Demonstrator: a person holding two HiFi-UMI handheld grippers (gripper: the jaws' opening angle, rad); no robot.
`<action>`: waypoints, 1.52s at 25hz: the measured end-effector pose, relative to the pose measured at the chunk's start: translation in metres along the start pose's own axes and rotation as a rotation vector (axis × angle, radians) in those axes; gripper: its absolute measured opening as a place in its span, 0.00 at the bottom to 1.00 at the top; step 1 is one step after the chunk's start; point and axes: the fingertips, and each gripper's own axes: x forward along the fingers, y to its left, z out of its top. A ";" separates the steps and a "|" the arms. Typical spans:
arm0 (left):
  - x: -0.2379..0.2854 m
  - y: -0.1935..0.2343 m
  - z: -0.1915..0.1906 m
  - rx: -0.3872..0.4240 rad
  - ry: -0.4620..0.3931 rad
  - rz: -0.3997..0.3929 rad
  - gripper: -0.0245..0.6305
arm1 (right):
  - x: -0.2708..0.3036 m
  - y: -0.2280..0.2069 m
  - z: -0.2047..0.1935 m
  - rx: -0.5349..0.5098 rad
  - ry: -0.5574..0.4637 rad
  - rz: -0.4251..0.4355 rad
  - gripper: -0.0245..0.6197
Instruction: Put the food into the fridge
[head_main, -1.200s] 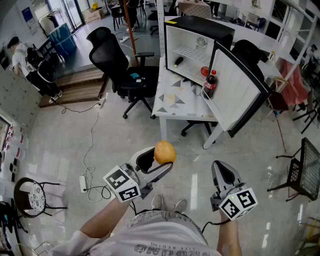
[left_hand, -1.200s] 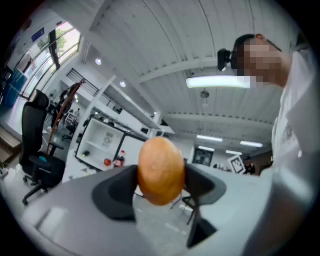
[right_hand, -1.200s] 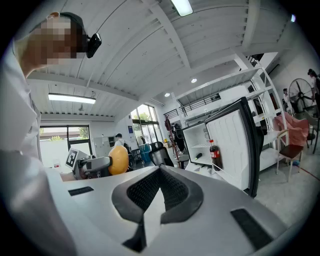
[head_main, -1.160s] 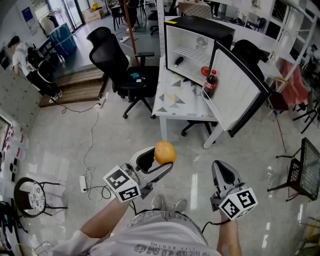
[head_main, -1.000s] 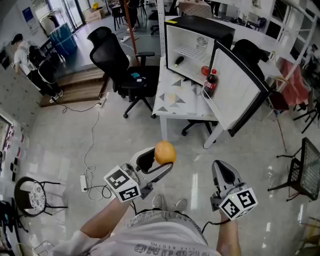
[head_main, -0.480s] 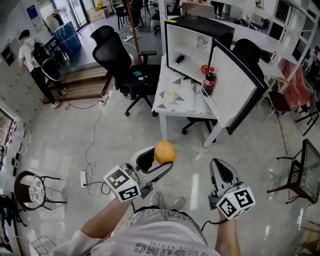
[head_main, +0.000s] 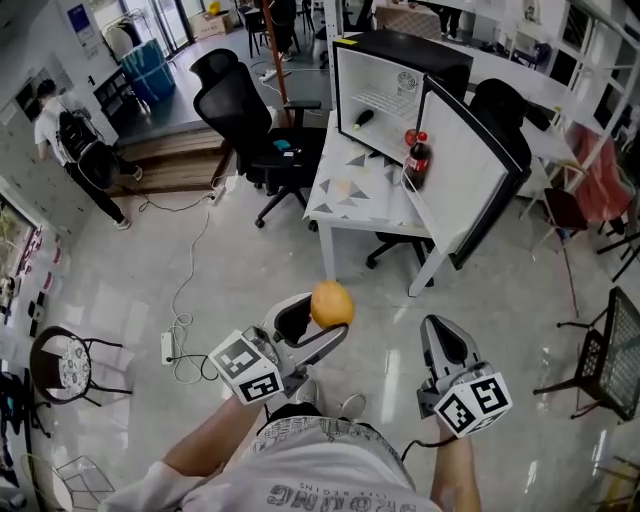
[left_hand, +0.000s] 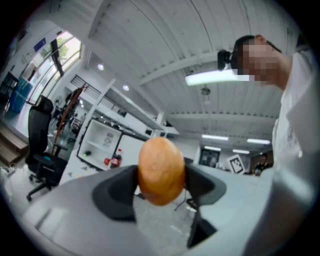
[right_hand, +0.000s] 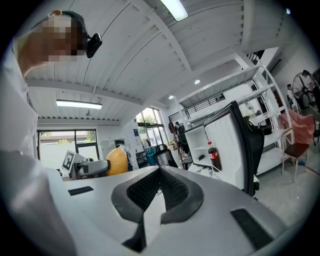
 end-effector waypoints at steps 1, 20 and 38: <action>0.001 -0.001 0.000 0.001 0.002 0.002 0.50 | 0.000 -0.001 0.000 0.004 0.000 0.004 0.04; 0.034 0.019 -0.002 0.004 -0.018 0.029 0.50 | 0.015 -0.038 0.006 -0.006 0.004 0.025 0.04; 0.086 0.095 0.003 -0.013 -0.023 0.024 0.50 | 0.091 -0.087 0.011 -0.012 0.029 0.019 0.04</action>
